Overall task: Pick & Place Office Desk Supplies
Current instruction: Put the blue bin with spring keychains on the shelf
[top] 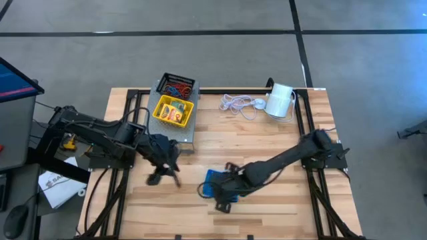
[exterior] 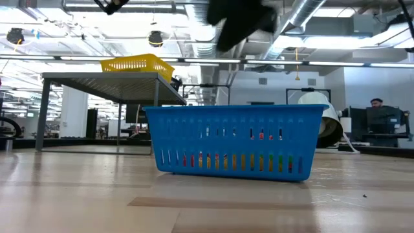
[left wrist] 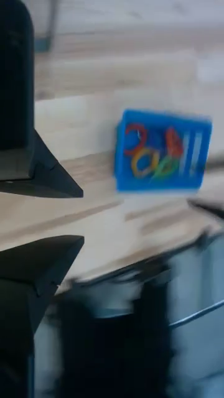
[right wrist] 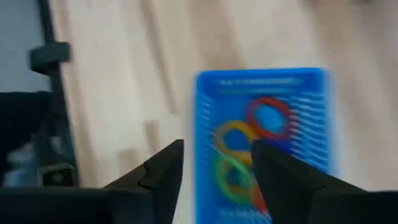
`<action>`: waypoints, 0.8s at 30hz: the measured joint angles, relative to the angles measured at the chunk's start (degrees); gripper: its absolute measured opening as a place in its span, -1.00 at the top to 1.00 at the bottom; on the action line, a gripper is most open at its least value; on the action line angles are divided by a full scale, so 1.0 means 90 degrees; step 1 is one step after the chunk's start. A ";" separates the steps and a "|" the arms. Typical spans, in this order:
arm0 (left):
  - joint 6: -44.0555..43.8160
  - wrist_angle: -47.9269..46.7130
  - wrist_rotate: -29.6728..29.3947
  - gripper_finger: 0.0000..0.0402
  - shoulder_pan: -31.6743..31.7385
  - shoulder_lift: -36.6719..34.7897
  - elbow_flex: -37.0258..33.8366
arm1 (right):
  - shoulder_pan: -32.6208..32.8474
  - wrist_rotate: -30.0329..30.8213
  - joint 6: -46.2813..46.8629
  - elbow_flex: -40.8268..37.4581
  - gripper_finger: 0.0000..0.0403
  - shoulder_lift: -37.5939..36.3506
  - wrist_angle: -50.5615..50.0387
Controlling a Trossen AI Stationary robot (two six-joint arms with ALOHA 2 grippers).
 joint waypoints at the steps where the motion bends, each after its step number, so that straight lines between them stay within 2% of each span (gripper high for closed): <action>1: -0.0605 0.0155 -0.0202 0.49 0.0000 0.0073 0.0004 | 0.0081 0.0259 0.0001 0.0000 0.10 -0.0176 -0.0311; 4: -0.1862 0.0502 -0.0379 0.49 0.0005 0.0344 -0.0001 | 0.0409 0.1169 0.0326 0.0000 0.19 -0.0705 -0.1448; 8: -0.2714 0.1069 -0.0334 0.49 0.0002 0.0857 0.0007 | 0.0990 0.2079 0.0912 0.0000 0.28 -0.1263 -0.2716; 13: -0.3462 0.1627 -0.0335 0.49 0.0028 0.1624 0.0009 | 0.1770 0.2380 0.2177 -0.0001 0.34 -0.1865 -0.4607; 19: -0.4096 0.1622 -0.0285 0.49 0.0061 0.2552 0.0495 | 0.2545 0.2765 0.2558 -0.0297 0.34 -0.2674 -0.4621; 24: -0.4595 0.1566 -0.0466 0.49 0.0061 0.3207 0.1132 | 0.3103 0.2859 0.2920 -0.0897 0.34 -0.3270 -0.4630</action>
